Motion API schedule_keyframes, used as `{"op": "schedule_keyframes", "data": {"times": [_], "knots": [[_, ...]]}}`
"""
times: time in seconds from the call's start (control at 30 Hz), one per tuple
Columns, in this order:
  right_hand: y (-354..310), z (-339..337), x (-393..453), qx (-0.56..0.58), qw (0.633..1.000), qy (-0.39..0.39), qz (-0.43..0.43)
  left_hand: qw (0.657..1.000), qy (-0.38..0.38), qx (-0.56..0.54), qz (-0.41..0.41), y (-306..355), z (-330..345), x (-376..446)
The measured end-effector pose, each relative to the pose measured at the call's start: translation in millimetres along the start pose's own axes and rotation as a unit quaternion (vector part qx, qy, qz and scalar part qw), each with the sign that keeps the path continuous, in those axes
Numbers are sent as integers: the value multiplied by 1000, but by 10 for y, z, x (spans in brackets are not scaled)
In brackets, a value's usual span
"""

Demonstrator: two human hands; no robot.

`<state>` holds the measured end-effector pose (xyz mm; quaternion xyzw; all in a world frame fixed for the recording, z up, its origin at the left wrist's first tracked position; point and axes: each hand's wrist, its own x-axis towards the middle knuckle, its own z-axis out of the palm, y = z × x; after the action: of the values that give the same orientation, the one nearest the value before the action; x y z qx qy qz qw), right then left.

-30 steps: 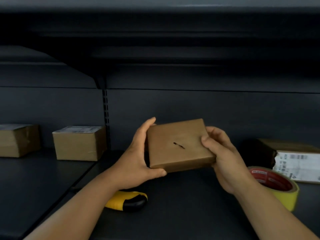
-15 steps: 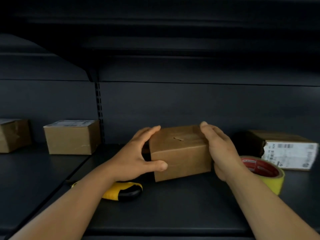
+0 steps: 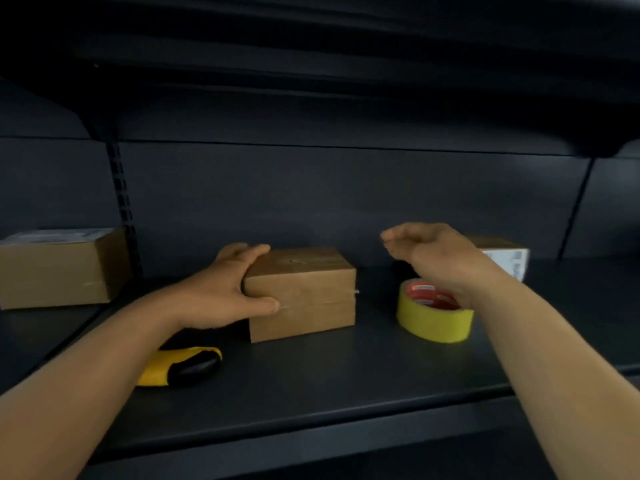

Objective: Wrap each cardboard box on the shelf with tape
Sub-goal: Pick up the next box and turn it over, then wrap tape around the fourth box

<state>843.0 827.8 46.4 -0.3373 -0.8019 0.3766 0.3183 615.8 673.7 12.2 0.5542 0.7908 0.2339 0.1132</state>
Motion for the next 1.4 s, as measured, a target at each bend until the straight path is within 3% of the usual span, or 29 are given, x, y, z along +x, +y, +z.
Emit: {"op": "schedule_keyframes", "data": {"times": [0.13, 0.27, 0.37, 0.5, 0.63, 0.73, 0.9, 1.4], "knots": [[109, -201, -81, -197, 974, -105, 46, 1000, 5, 24, 13, 88, -47, 19], [194, -239, -127, -351, 913, -191, 81, 997, 38, 40, 45, 214, -56, 15], [262, -197, -138, -431, 880, -186, 77, 994, 65, 55, 62, 329, -45, -2], [290, -203, -121, -390, 910, -129, 49, 990, 99, 58, 85, 417, -51, -25], [102, -217, -147, -250, 966, -63, -16, 983, 130, 42, 123, 535, -85, -42], [-80, -153, -179, -164, 984, -43, -48, 978, 148, 17, 148, 706, -106, -63], [-281, -27, -193, -108, 988, -37, -101, 978, 126, -72, 152, 900, -130, -53], [-387, 277, -105, -97, 986, -35, -132, 936, 221, -268, 55, 851, -114, -95]]}}
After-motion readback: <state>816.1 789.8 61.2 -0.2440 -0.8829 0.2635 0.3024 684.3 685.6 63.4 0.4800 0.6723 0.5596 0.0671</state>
